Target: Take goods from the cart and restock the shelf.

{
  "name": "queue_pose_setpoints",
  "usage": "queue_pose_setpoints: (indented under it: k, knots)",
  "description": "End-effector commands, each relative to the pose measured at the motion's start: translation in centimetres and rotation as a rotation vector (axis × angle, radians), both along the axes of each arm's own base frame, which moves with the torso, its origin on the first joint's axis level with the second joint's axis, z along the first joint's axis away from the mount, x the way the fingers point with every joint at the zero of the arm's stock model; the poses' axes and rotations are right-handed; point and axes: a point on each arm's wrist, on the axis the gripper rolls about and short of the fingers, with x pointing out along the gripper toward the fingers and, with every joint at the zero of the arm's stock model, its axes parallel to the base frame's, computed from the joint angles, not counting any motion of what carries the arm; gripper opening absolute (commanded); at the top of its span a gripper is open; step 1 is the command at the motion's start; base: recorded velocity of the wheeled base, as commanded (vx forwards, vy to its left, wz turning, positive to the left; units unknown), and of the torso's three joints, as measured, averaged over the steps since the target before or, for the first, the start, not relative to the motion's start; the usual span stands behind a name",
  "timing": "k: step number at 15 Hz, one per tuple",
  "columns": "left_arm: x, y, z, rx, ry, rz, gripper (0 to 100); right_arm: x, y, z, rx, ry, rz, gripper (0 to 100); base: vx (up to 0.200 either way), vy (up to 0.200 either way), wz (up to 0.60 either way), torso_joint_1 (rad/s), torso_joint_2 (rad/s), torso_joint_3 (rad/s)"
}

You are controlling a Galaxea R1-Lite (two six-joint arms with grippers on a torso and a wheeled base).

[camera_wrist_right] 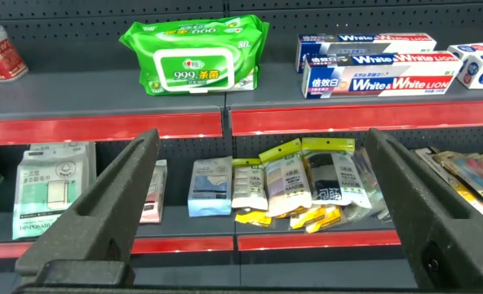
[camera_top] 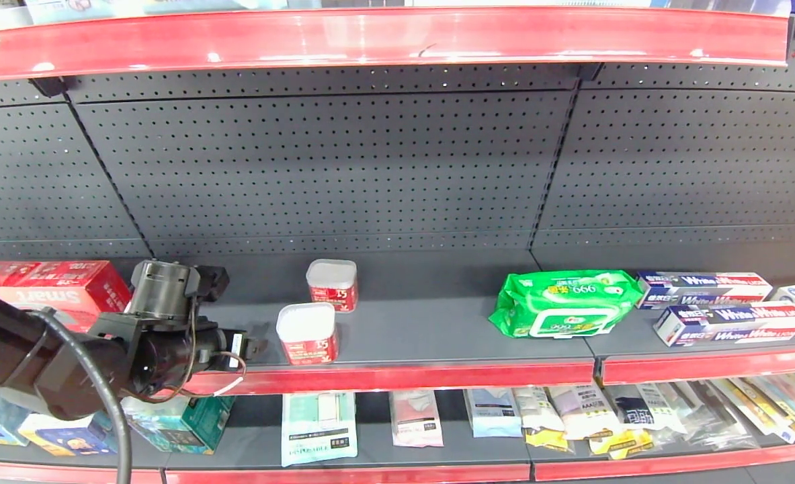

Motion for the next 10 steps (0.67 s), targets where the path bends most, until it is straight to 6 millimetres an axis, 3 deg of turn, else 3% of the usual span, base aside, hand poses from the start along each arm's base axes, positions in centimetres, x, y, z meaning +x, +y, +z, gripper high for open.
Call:
queue_pose_setpoints:
  k: [1, 6, 10]
  knots:
    - [-0.3, -0.7, 0.2, -0.011, -0.001, -0.034, 100, 0.0, 0.0, 0.0, 0.0, 0.002, 0.0, 100, 0.0, 0.0, 0.0, 0.0, 0.0, 0.0]
    - [-0.9, -0.9, -0.2, -0.01, 0.07, -0.061, 100, 0.0, 0.0, 0.0, 0.0, 0.002, 0.0, 100, 0.0, 0.0, 0.0, 0.0, 0.0, 0.0]
    - [-0.2, -1.7, -0.7, -0.016, 0.078, -0.088, 100, 0.0, 0.0, 0.0, 0.0, 0.0, 0.0, 100, 0.0, 0.0, 0.0, 0.0, 0.0, 0.0]
